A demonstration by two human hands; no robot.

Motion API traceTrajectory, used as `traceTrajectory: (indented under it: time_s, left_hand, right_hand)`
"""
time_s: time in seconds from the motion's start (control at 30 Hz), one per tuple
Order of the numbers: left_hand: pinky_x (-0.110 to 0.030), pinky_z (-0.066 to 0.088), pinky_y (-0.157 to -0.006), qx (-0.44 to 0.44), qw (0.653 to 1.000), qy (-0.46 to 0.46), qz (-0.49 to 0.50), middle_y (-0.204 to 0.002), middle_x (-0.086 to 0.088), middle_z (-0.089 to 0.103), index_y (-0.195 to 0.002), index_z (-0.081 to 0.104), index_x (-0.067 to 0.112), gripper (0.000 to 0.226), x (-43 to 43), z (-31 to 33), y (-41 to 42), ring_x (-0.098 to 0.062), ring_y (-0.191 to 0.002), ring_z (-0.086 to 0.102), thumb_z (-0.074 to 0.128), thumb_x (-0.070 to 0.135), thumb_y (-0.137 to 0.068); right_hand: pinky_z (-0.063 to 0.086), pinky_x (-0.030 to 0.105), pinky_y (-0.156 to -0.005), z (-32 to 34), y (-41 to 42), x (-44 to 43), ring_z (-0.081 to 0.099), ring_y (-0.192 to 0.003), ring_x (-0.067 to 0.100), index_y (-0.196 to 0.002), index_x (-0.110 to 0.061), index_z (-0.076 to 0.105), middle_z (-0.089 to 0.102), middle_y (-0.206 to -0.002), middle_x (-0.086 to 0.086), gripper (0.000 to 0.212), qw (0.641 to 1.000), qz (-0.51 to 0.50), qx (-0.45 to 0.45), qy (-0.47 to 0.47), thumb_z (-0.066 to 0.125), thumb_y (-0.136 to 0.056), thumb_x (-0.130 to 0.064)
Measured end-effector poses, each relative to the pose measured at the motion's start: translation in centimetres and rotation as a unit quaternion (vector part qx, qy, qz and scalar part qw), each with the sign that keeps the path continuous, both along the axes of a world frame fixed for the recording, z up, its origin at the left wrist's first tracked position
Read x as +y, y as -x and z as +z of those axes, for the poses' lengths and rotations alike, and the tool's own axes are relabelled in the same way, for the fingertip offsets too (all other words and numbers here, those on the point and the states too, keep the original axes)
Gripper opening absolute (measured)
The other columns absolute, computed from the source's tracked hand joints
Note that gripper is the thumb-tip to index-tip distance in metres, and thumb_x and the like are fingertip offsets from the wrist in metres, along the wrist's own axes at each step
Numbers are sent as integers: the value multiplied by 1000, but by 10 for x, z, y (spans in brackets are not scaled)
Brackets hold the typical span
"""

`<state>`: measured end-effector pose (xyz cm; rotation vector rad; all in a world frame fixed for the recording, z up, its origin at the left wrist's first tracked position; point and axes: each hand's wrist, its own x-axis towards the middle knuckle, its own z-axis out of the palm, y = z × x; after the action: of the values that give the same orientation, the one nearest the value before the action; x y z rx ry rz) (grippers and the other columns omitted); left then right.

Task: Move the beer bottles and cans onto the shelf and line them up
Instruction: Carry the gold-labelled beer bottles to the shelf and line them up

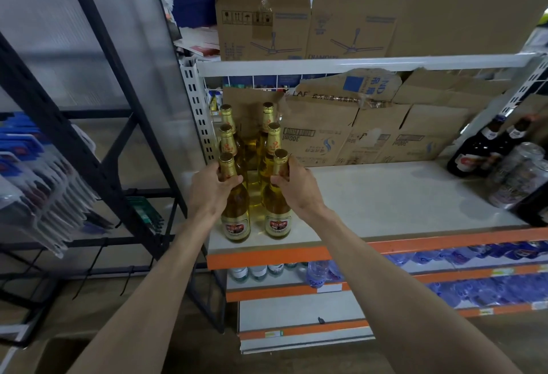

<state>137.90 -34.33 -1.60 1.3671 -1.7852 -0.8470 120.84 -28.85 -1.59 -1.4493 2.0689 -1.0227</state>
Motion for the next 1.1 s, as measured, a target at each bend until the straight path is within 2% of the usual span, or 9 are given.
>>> traceTrajectory:
  time_s: [0.2, 0.4, 0.53, 0.67, 0.73, 0.8, 0.9, 1.0, 1.1]
  left_hand:
    - [-33, 53, -84, -1, 1000, -2, -2, -101, 5, 66, -107, 67, 12, 27, 2, 2, 1, -13, -94, 62, 73, 29, -86]
    - [-26, 50, -80, -12, 1000, -4, -15, -102, 7, 65, -109, 67, 12, 28, 3, 4, -1, -9, -91, 60, 73, 28, -86]
    - [-35, 54, -87, -19, 1000, -8, -7, -101, 7, 66, -107, 67, 13, 29, 3, 3, 0, -9, -92, 61, 76, 29, -84]
    - [-42, 51, -97, -15, 999, -30, -24, -121, 2, 65, -127, 58, 16, 63, 0, 12, -1, -18, -113, 61, 81, 44, -74]
    - [-42, 47, -103, 9, 1000, 8, -13, -132, 3, 60, -134, 52, 19, 73, 4, 24, 4, -15, -120, 57, 78, 51, -74]
    - [-30, 41, -101, 20, 995, 92, 27, -134, 3, 58, -134, 49, 18, 63, 12, 43, 15, -10, -119, 54, 70, 51, -84]
    - [-13, 37, -93, 26, 972, 234, 11, -126, 1, 60, -128, 52, 16, 37, 31, 82, 52, -9, -114, 56, 58, 36, -97]
    - [-16, 44, -90, -15, 955, 285, -85, -120, -1, 64, -120, 58, 18, 24, 50, 97, 118, -12, -110, 59, 54, 28, -99]
    - [-24, 49, -89, -76, 947, 237, -203, -124, -2, 64, -124, 59, 19, 28, 75, 90, 202, -17, -114, 60, 58, 25, -97]
  right_hand:
    - [53, 49, -87, -1, 0, 3, 63, -100, 30, -114, -13, 49, 66, -109, 8, 29, 1000, -3, -13, 3, 65, -92, -24]
    - [53, 49, -88, -3, 1, 4, 63, -103, 29, -115, -15, 49, 66, -110, 6, 30, 1000, -5, -17, 7, 65, -92, -25]
    - [53, 48, -88, -3, 2, 5, 62, -102, 28, -115, -14, 50, 65, -109, 6, 30, 1000, 2, -17, 11, 65, -92, -25]
    - [51, 45, -91, 3, 5, 9, 59, -109, 27, -125, -13, 42, 61, -119, 7, 51, 999, 27, -23, 13, 69, -88, -35]
    - [48, 43, -96, 9, 9, 14, 55, -117, 26, -131, -9, 38, 57, -130, 9, 58, 999, 26, -24, 36, 65, -90, -41]
    - [48, 39, -90, 17, 17, 23, 56, -114, 24, -129, -6, 39, 57, -129, 11, 50, 998, 10, -4, 62, 53, -98, -43]
    - [41, 35, -68, 29, 44, 37, 58, -87, 24, -116, -10, 46, 61, -102, 6, 34, 992, -58, 20, 113, 34, -104, -40]
    - [39, 37, -66, 35, 91, 60, 58, -87, 33, -110, -11, 50, 62, -96, 10, 33, 986, -114, 81, 95, 31, -105, -37]
    - [42, 41, -79, 37, 156, 104, 56, -102, 39, -114, -4, 51, 62, -112, 21, 28, 975, -189, 111, 41, 43, -101, -28]
